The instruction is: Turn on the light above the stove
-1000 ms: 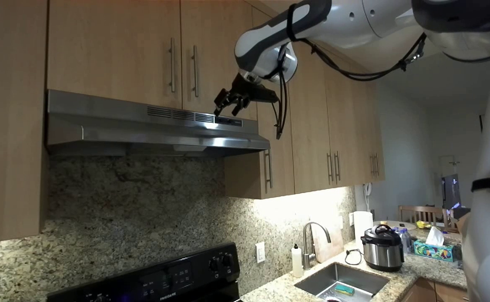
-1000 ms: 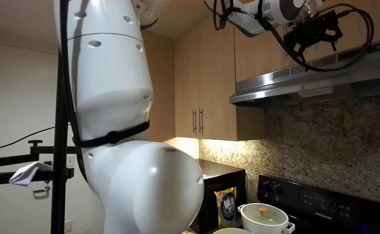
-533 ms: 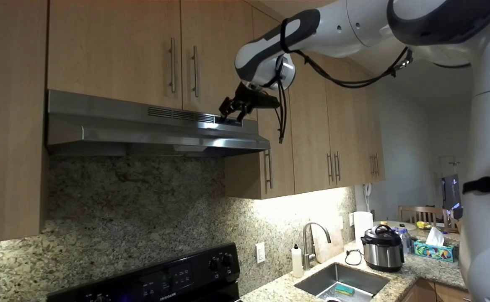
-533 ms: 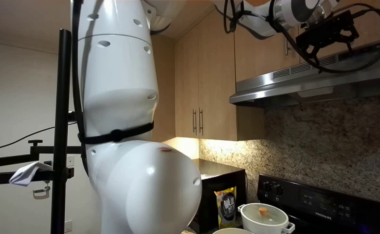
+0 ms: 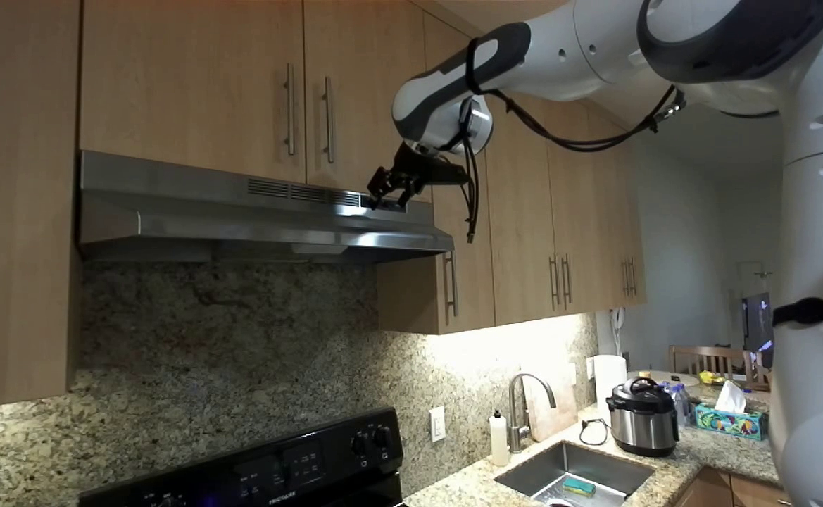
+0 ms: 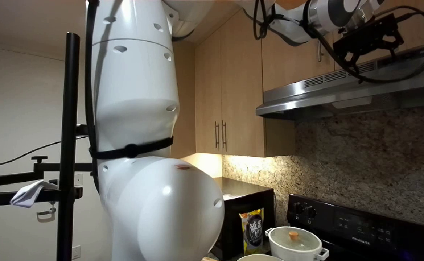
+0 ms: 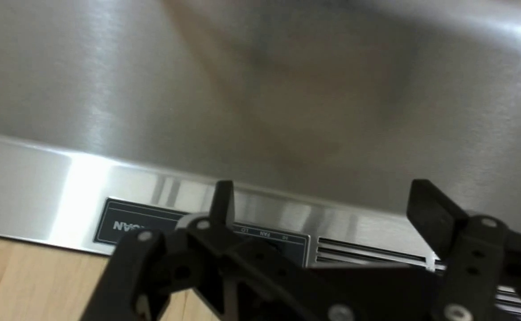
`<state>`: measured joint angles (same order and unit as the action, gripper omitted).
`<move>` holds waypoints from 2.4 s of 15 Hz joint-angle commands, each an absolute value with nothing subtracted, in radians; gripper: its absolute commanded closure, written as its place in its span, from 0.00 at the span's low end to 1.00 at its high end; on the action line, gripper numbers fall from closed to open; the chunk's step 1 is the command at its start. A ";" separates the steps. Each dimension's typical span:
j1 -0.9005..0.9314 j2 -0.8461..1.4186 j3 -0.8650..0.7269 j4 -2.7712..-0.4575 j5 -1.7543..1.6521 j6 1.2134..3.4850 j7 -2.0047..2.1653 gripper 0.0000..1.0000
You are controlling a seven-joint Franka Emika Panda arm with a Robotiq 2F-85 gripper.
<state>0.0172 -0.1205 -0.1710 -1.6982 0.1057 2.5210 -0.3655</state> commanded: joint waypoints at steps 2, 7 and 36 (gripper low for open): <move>-0.008 -0.115 -0.152 -1.691 0.107 2.518 -0.363 0.00; -0.025 -0.093 -0.166 -1.660 0.136 2.518 -0.368 0.00; -0.065 0.155 -0.161 -1.275 0.302 2.324 -0.428 0.00</move>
<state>-0.0539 0.1268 -0.1552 -1.3232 0.3022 2.3628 -0.4067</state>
